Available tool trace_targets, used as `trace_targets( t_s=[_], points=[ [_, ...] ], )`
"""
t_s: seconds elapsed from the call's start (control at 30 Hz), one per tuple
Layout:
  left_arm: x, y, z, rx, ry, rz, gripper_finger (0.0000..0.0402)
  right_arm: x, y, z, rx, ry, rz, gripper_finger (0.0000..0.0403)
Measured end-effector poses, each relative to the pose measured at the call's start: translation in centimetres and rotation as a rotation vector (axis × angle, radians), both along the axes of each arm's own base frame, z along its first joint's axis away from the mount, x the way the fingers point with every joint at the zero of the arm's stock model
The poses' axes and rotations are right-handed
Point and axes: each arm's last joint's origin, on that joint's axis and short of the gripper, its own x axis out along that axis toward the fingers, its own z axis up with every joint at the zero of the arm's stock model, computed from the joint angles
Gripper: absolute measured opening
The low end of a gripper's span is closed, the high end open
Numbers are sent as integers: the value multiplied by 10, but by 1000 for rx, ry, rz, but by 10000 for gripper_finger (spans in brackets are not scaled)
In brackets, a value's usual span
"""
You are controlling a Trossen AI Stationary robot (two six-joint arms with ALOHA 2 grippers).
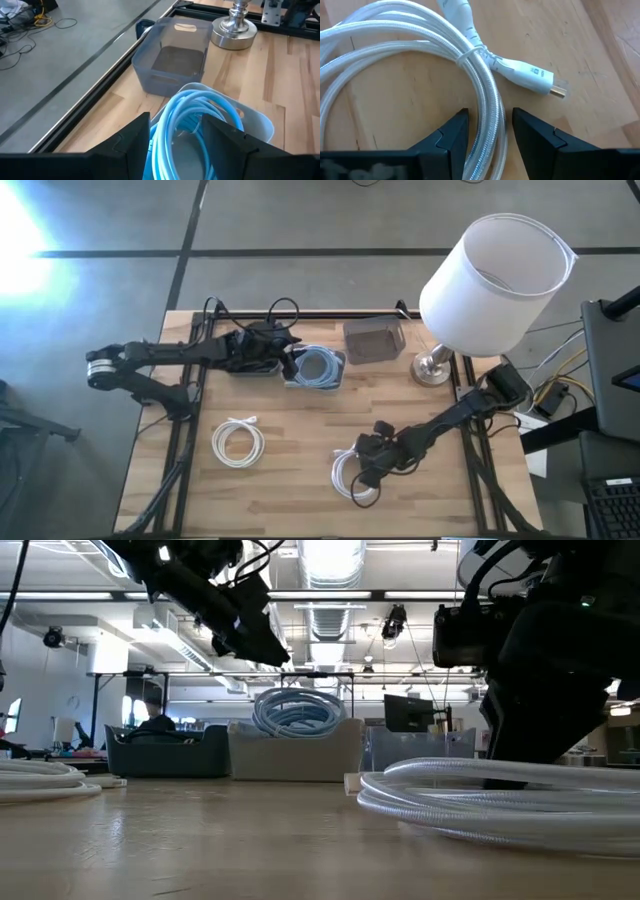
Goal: Pick & Place USB Port
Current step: Put the right white charger cable into the black bin
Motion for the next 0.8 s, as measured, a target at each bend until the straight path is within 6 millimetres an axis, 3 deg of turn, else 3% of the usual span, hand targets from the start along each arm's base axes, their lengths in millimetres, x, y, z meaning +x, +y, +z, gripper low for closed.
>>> trace_targets(
  t_s=[0.2,0.47,0.63,0.8],
  points=[
    [0,-1,0,0,-1,-4,182,3,1,4,-25,-20,-15,131],
    [1,-2,0,-2,0,-10,181,9,1,8,-27,-53,-34,30],
    [0,-3,-3,-10,25,-11,181,17,2,18,-66,-115,-61,28],
    [-1,-3,-4,-24,40,-7,181,28,1,40,-303,-214,-93,29]
  ],
)
